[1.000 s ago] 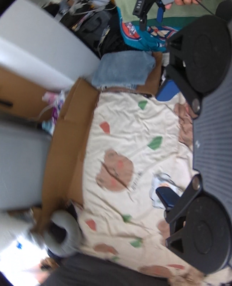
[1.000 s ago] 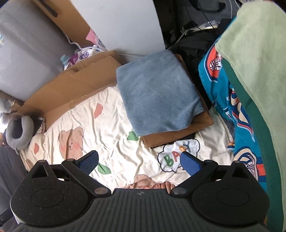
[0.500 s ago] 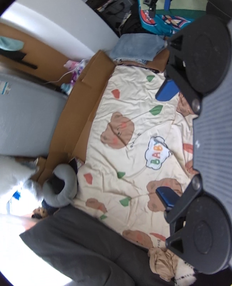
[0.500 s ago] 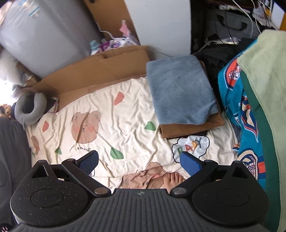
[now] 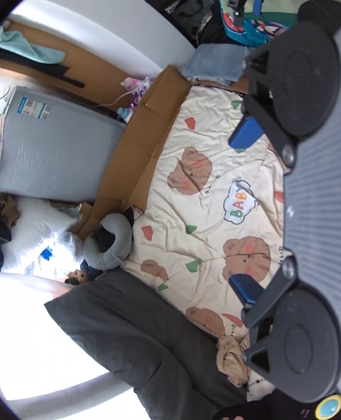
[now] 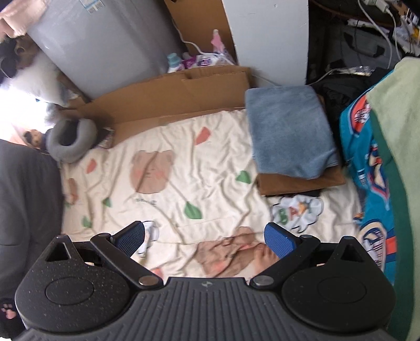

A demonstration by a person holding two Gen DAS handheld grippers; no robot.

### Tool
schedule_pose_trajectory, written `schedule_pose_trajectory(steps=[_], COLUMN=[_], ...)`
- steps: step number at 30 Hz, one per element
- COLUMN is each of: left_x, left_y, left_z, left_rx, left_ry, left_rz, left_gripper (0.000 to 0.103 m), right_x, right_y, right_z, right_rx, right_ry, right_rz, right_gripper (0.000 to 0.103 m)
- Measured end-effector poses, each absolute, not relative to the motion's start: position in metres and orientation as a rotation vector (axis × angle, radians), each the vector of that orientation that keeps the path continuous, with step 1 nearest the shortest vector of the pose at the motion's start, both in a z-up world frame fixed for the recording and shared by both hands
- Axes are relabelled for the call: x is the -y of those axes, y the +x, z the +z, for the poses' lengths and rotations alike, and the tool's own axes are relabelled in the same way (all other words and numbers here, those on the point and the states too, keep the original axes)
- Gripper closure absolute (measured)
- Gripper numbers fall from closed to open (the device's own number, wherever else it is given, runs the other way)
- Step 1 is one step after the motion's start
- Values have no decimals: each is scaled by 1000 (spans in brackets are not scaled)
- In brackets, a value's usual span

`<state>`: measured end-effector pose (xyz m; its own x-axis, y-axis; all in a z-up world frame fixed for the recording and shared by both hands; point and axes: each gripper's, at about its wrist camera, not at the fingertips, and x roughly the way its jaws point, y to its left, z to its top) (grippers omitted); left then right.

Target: Fold clothes

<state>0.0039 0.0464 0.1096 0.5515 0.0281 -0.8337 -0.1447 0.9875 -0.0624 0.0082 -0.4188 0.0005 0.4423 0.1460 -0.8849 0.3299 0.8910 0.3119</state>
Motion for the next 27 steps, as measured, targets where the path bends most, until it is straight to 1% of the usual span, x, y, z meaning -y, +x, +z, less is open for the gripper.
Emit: schedule_pose_trajectory(steps=[6,9,27], left_x=[-41,-30,12], left_y=[-15,-18,-28], left_z=[91,77,32], left_rx=[-946,-963,-975], left_ry=[-175,-181,-113], left_rz=[142,131,142], left_gripper=[1,1,1], right_x=[409,403,333], right_y=[-11,-18,-35], right_z=[14,17,5], right_rx=[-1095,-1087,-1104], right_ry=[426,417,195], right_rz=[-83,-64,94], right_gripper=[2,2,2])
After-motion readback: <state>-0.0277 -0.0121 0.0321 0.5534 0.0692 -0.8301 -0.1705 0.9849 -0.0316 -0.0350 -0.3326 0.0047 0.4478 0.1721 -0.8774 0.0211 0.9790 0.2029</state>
